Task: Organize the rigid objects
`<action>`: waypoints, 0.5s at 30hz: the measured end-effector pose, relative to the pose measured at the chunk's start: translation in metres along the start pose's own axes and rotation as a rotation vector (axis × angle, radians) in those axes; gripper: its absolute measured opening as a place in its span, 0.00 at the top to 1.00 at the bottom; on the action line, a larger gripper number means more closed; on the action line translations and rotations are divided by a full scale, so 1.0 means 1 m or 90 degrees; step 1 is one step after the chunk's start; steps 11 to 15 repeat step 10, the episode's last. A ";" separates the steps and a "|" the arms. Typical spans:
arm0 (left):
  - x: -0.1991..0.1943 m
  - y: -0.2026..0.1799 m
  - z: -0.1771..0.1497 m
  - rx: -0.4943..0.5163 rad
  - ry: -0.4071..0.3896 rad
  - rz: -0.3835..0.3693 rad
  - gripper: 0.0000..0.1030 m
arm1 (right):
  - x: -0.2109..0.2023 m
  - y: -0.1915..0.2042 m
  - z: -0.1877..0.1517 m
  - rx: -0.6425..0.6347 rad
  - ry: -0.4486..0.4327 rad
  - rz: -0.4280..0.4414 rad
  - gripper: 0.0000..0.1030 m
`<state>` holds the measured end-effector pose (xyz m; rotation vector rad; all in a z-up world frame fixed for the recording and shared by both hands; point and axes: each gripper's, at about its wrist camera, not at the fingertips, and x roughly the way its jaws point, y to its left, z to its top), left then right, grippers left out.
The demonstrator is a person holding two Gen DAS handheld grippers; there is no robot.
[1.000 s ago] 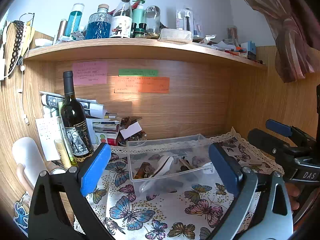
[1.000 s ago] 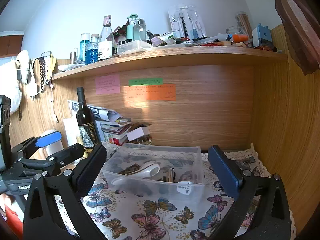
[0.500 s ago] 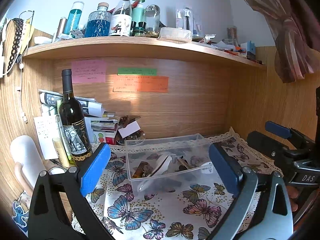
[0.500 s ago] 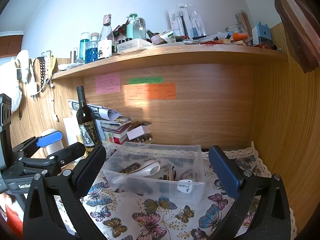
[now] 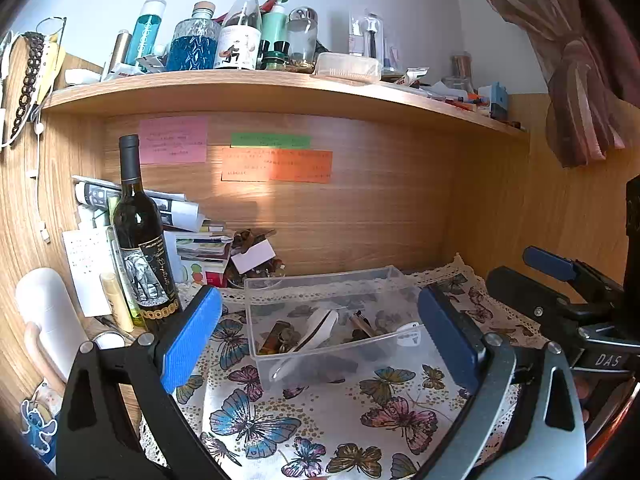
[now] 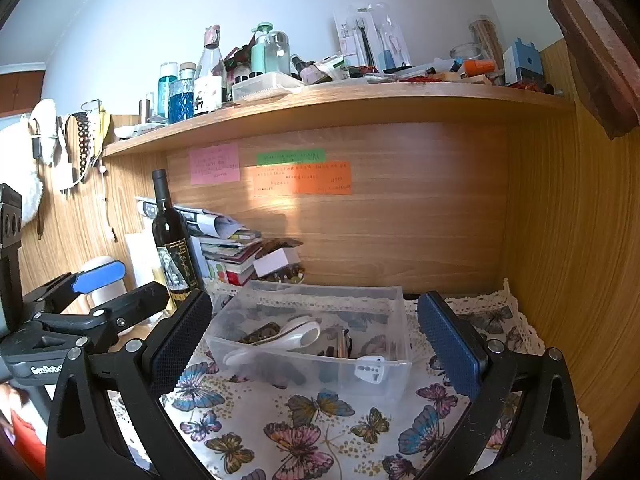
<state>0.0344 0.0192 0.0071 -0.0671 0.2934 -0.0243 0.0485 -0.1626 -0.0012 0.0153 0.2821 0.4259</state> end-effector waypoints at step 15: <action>-0.001 0.001 0.000 0.002 -0.001 -0.009 0.03 | 0.004 0.001 -0.001 -0.001 0.009 0.003 0.00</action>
